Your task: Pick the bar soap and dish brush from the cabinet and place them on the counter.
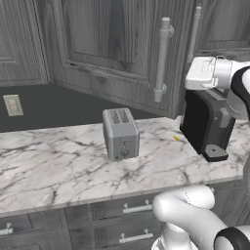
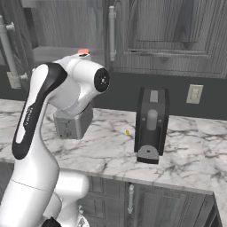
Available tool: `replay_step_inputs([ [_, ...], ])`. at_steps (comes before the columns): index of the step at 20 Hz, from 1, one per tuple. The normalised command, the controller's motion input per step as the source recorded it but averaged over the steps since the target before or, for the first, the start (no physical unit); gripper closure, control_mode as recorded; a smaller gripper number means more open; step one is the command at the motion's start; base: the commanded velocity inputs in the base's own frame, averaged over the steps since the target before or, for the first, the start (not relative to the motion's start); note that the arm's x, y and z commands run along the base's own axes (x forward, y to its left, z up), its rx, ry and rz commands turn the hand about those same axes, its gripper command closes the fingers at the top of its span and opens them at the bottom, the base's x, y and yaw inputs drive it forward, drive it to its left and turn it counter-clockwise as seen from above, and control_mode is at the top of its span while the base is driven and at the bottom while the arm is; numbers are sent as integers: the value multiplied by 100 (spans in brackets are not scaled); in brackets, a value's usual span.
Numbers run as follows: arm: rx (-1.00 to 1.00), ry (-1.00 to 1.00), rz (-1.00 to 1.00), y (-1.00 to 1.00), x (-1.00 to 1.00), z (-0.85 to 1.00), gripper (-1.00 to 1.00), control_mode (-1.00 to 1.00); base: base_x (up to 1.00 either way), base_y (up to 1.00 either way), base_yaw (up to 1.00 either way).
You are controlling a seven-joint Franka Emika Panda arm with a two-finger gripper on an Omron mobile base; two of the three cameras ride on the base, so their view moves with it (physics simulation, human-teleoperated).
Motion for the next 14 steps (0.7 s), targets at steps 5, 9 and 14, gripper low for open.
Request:
replay_step_inputs([
  [5, -2, 0, 12, 43, -37, -4, -100, -100, 0, 0, 0],
  [9, -3, 0, 12, 50, -45, -3, -100, -100, 0, 0, 0],
  [14, -4, 0, 11, 54, -48, -8, -100, -100, 0, 0, 0],
])
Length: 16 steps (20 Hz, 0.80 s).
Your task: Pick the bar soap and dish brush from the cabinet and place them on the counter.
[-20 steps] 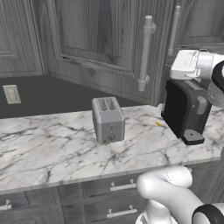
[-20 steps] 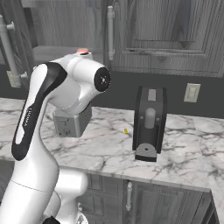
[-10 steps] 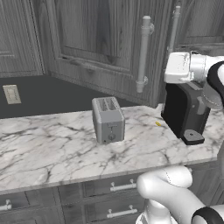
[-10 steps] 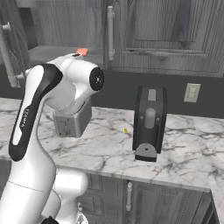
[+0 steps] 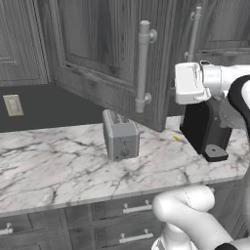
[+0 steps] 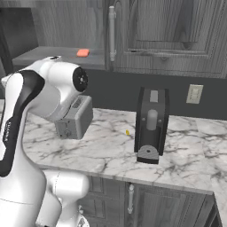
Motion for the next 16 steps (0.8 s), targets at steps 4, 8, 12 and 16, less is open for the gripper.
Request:
replay_step_inputs([
  [4, -4, -4, 6, 62, -36, -10, -100, -100, 0, 0, 0],
  [8, -4, -6, 3, 69, -21, -11, -100, -100, 0, 0, 0],
  [12, -4, -3, 0, 69, -8, -10, -100, -100, 0, 0, 0],
  [16, -4, -2, 0, 69, -2, -9, -100, -100, 0, 0, 0],
])
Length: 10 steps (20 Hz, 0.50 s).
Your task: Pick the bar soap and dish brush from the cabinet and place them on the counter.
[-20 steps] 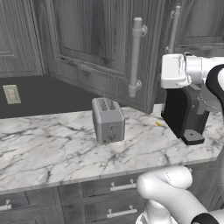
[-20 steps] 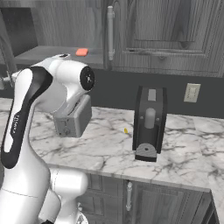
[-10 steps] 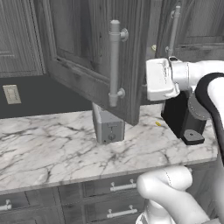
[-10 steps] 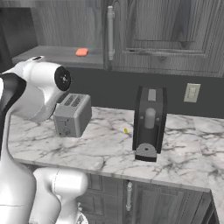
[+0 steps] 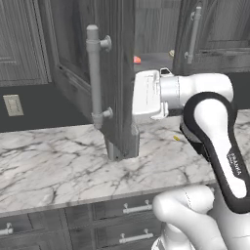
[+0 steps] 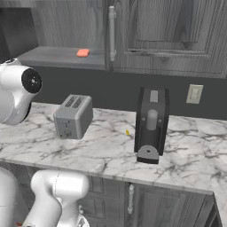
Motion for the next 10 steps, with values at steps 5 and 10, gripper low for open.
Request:
replay_step_inputs([
  [5, -4, -3, 0, 66, 0, -4, -100, -100, 0, 0, 0],
  [10, -4, -1, -2, 60, 0, -1, -100, -100, 0, 0, 0],
])
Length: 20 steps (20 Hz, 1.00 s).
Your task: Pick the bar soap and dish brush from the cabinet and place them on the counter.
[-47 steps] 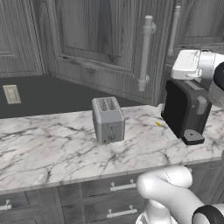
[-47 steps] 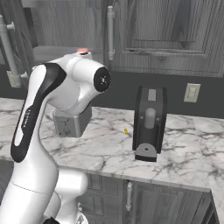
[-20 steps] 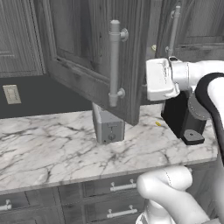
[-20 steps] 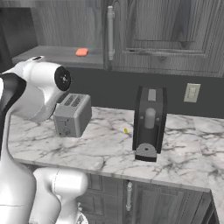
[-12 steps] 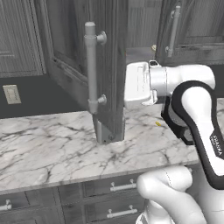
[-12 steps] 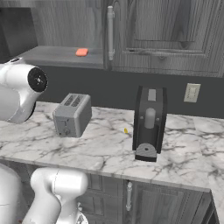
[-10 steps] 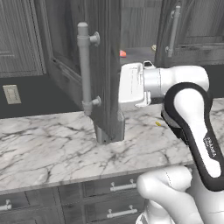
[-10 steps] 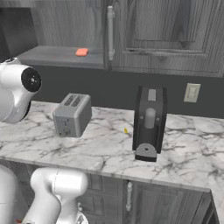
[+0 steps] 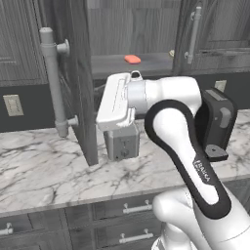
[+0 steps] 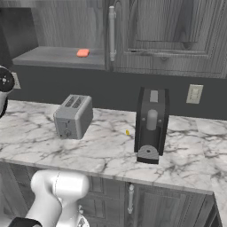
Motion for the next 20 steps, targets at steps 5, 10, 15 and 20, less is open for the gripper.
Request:
replay_step_inputs([
  [5, -3, -1, -3, 56, 5, -5, -100, -100, 0, 0, 0],
  [10, 0, -1, -5, 24, 15, -5, -100, -100, 0, 0, 0],
  [15, 0, -5, -5, -19, 6, -7, -100, -100, 0, 0, 0],
  [20, 0, -9, -10, -63, 3, 0, -100, -100, 0, 0, 0],
])
